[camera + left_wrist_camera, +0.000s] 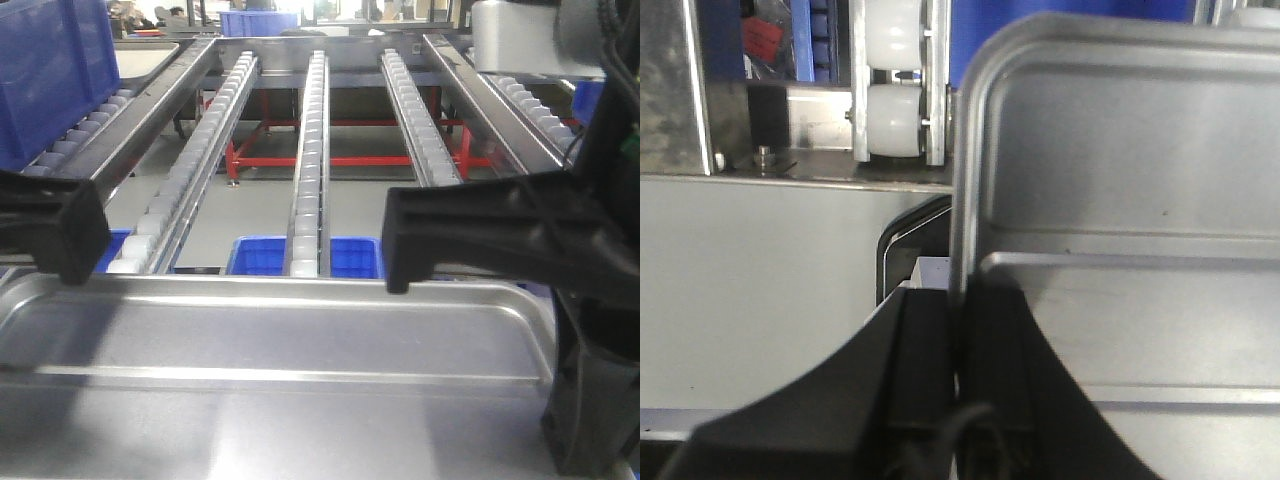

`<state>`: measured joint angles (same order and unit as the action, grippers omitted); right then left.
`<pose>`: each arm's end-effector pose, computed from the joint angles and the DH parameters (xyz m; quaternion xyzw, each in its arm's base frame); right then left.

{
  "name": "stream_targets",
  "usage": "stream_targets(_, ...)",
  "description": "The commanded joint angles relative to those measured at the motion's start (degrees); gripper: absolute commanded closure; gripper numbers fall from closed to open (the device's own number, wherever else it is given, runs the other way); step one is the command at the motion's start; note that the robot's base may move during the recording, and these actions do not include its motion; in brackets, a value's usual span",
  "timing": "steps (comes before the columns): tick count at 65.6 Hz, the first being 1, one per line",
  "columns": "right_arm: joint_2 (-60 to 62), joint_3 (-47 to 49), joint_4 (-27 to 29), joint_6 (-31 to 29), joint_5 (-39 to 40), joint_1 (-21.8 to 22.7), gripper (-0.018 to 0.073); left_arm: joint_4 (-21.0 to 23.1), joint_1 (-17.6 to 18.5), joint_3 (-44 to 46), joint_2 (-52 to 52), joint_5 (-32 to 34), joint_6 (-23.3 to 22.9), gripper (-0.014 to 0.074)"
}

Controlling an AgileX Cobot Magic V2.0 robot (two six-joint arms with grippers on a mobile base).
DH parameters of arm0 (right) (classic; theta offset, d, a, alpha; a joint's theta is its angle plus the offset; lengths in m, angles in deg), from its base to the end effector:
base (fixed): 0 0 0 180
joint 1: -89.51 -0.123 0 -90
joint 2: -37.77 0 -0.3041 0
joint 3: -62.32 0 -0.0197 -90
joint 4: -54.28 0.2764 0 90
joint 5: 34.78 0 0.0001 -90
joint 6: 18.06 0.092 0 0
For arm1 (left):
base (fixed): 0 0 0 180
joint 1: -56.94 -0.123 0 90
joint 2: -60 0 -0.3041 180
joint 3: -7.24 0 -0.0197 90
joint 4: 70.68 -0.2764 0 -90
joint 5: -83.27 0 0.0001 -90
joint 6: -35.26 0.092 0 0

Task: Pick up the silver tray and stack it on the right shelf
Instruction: 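Hold the silver tray steady in both grippers, then carry the silver tray in both grippers while the base turns and drives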

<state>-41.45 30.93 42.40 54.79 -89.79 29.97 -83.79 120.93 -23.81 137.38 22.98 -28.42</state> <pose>0.1310 0.1922 0.2552 0.0664 0.9858 0.0769 0.1340 0.1130 -0.1903 0.2628 0.0492 0.9885 -0.0417 0.1366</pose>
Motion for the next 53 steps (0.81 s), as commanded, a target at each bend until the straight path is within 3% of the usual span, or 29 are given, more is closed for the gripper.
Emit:
stream_targets(1, 1.15, 1.60, -1.66, 0.00, 1.62, -0.11, 0.0501, -0.62, 0.41, 1.72, -1.47, 0.29, -0.33, 0.0689)
stream_targets(53, 1.15, 1.60, -1.66, 0.00, 1.62, -0.11, 0.0501, 0.63, 0.41, 1.72, -1.47, 0.29, -0.33, 0.0689)
